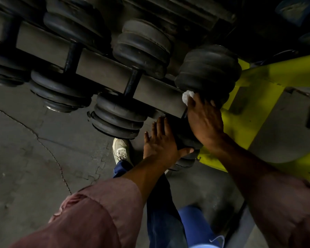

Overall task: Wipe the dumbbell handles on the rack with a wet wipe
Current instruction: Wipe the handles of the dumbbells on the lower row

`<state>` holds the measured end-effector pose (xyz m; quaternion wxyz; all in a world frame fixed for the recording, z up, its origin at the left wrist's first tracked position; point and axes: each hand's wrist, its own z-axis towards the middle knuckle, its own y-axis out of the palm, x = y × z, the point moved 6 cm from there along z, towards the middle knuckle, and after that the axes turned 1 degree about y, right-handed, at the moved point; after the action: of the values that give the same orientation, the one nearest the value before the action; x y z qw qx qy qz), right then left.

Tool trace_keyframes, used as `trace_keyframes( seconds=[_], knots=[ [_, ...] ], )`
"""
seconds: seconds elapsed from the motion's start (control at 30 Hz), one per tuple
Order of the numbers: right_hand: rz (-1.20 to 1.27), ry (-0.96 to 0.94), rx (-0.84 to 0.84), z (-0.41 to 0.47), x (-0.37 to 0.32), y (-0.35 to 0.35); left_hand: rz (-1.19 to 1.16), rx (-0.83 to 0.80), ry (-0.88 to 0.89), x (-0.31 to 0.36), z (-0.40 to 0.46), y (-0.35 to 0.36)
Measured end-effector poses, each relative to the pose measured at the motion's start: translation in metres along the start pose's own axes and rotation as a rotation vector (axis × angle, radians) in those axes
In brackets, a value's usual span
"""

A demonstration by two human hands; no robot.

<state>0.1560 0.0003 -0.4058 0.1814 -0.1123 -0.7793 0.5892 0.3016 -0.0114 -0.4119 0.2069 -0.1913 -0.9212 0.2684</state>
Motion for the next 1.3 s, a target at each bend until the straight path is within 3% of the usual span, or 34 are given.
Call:
trace_keyframes(
  seconds=[0.23,0.4,0.67,0.77,0.9,1.13,1.2,1.3],
  knots=[
    [0.392,0.28,-0.023,-0.019,-0.002,0.007,0.0,-0.005,0.014,-0.001,-0.001,0.002],
    [0.544,0.46,-0.17,-0.023,0.0,0.027,0.006,-0.005,0.016,-0.001,-0.001,0.002],
    [1.081,0.778,-0.307,-0.013,0.023,0.045,-0.005,0.008,0.002,0.001,-0.001,0.001],
    [1.1,0.737,-0.319,-0.009,0.031,0.067,-0.002,0.017,0.005,0.0,-0.002,0.001],
    [1.025,0.581,-0.336,-0.014,0.03,0.047,-0.017,0.023,0.004,-0.001,-0.002,0.002],
    [0.783,0.166,-0.455,-0.033,0.018,0.043,-0.015,0.037,0.006,0.0,-0.002,0.002],
    [0.784,0.185,-0.441,-0.03,0.019,0.045,-0.018,0.049,0.007,0.0,-0.001,0.002],
    [0.889,0.391,-0.412,-0.024,0.029,0.048,-0.011,0.055,0.004,-0.001,0.0,0.003]
  ],
)
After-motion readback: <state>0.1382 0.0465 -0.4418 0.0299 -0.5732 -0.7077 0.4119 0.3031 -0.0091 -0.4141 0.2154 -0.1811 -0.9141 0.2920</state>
